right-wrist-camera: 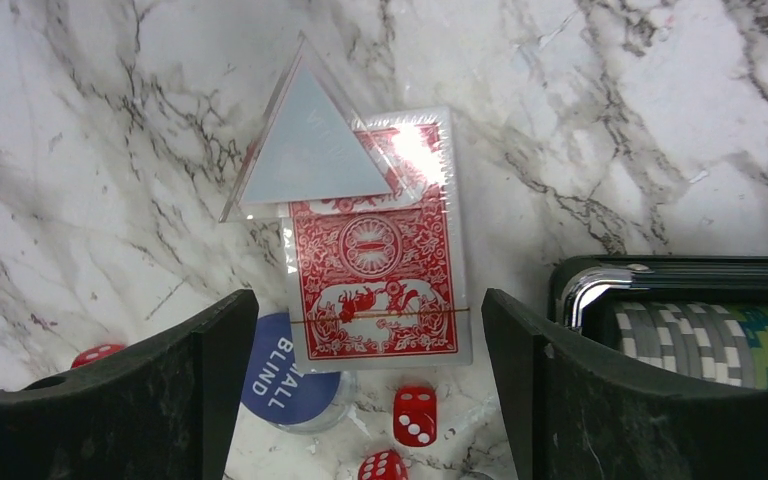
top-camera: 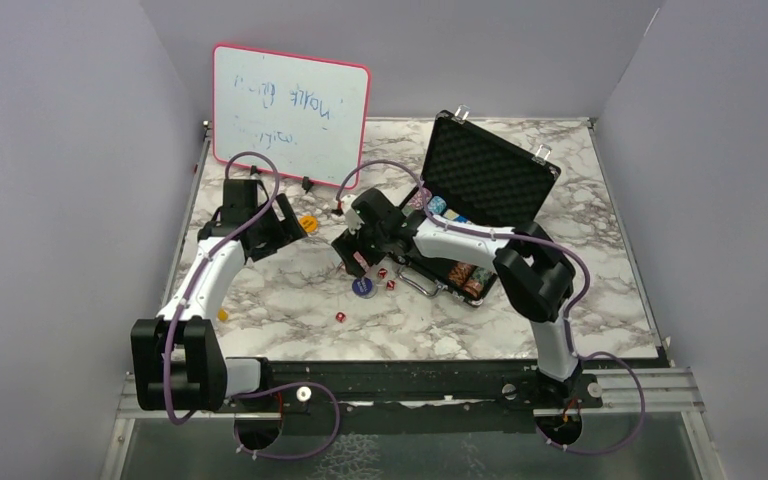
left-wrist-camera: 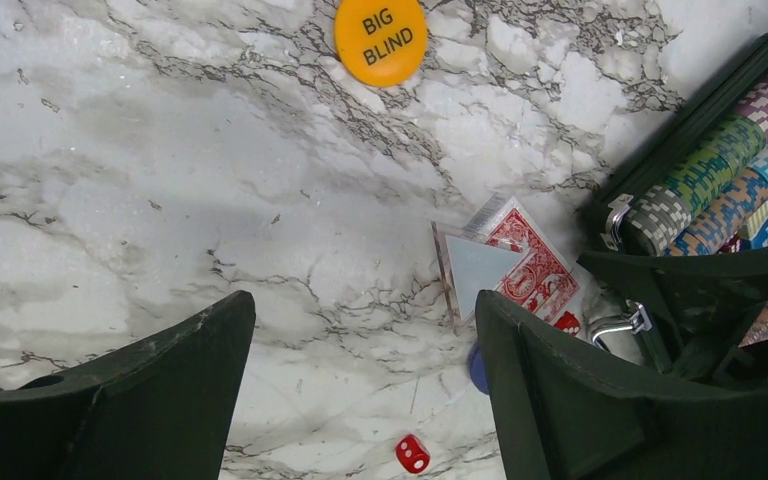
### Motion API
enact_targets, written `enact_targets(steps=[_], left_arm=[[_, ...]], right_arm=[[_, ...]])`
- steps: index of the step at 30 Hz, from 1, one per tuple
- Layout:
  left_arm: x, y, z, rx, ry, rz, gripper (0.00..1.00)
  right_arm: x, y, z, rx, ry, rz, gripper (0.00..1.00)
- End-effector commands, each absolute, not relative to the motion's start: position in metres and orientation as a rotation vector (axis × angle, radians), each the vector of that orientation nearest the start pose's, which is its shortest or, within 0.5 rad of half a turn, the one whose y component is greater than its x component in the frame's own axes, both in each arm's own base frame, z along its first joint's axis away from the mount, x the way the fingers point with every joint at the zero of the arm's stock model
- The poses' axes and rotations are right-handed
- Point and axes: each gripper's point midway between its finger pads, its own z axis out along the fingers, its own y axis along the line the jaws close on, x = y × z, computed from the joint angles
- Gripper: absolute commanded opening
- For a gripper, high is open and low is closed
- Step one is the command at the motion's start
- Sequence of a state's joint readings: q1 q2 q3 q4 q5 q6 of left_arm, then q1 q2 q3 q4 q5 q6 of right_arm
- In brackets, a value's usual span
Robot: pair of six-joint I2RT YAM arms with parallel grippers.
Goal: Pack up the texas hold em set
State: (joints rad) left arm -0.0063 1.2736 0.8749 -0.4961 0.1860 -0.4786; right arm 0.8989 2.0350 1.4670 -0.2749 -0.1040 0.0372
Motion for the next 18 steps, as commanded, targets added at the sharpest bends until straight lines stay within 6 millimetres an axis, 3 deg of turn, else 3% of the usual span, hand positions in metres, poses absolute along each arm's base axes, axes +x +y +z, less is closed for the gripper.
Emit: enact_targets(steps=[1, 8, 13, 18], left_arm=[[0.331, -0.056, 0.131, -0.483, 2.393, -0.479, 0.83], [0.335, -0.058, 0.134, -0.471, 2.388, -0.495, 0.81], [0.334, -0.058, 0.139, -0.449, 2.375, -0.496, 0.80], [0.330, -0.059, 0.139, -0.441, 2.373, -0.497, 0.80]], right_arm=[[0.287, 0.417, 0.043, -1.228, 2.239, 0.586, 0.86], [0.294, 0.414, 0.030, -1.235, 2.262, 0.520, 0.79], [0.296, 0.415, 0.040, -1.248, 2.258, 0.515, 0.52], [0.287, 0.410, 0.059, -1.272, 2.284, 0.527, 0.44]])
